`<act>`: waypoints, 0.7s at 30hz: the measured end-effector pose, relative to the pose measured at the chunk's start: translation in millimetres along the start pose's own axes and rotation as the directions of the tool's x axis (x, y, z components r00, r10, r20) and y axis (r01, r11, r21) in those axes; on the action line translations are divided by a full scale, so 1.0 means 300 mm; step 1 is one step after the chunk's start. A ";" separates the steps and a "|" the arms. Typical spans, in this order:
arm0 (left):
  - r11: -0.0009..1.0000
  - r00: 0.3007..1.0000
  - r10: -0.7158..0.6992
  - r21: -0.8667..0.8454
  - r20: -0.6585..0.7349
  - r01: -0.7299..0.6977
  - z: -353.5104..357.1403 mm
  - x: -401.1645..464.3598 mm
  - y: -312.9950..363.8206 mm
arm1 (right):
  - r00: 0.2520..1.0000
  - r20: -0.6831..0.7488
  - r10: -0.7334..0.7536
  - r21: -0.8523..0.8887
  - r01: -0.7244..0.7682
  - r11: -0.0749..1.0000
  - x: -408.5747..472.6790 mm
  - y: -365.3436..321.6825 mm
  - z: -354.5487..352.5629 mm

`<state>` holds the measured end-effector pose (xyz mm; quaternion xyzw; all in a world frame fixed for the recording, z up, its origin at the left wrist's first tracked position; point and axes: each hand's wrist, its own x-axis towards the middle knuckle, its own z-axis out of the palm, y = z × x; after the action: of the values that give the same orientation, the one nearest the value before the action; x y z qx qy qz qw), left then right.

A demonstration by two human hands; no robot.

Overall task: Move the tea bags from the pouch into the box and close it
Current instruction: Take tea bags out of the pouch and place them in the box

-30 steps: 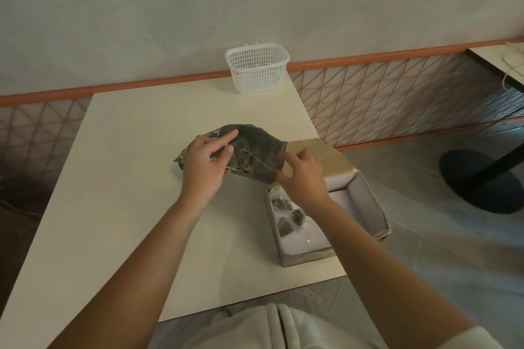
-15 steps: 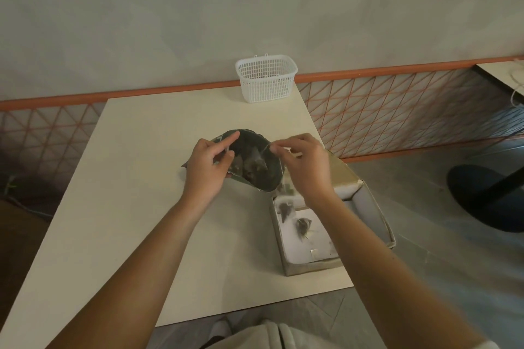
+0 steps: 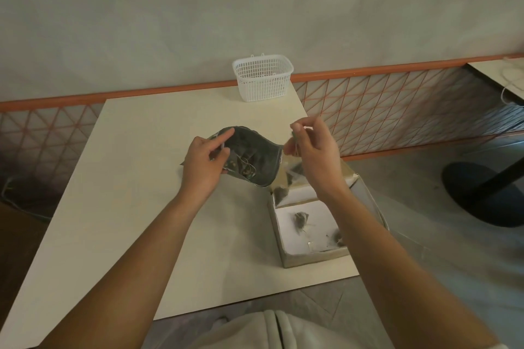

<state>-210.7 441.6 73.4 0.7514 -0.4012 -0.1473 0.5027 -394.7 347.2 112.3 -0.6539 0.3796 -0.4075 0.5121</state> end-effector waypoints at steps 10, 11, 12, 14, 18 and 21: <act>0.995 1.000 0.005 -0.103 -0.022 -0.007 0.007 -0.025 -0.016 | 0.946 0.102 0.308 -0.191 -0.285 0.939 -0.020 0.195 -0.048; 0.992 0.999 0.002 -0.125 -0.032 -0.006 0.008 -0.029 -0.018 | 0.934 0.122 0.337 -0.216 -0.306 0.927 -0.023 0.217 -0.050; 0.990 0.999 -0.002 -0.143 -0.049 -0.005 0.011 -0.032 -0.021 | 0.921 0.142 0.362 -0.251 -0.320 0.914 -0.026 0.235 -0.050; 0.982 0.994 -0.032 -0.187 -0.103 0.012 0.019 -0.037 -0.028 | 0.898 0.167 0.408 -0.342 -0.335 0.878 -0.036 0.275 -0.053; 0.960 0.976 -0.131 -0.267 -0.172 0.082 0.023 -0.038 -0.038 | 0.837 0.193 0.512 -0.545 -0.342 0.765 -0.054 0.326 -0.070; 0.963 0.968 -0.148 -0.251 -0.203 0.095 0.019 -0.040 -0.045 | 0.829 0.200 0.523 -0.631 -0.300 0.716 -0.063 0.313 -0.066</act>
<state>-215.7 449.5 56.8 0.7201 -0.2753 -0.1413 0.6210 -427.5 339.8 20.4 -0.7371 0.5205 -0.0183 0.4306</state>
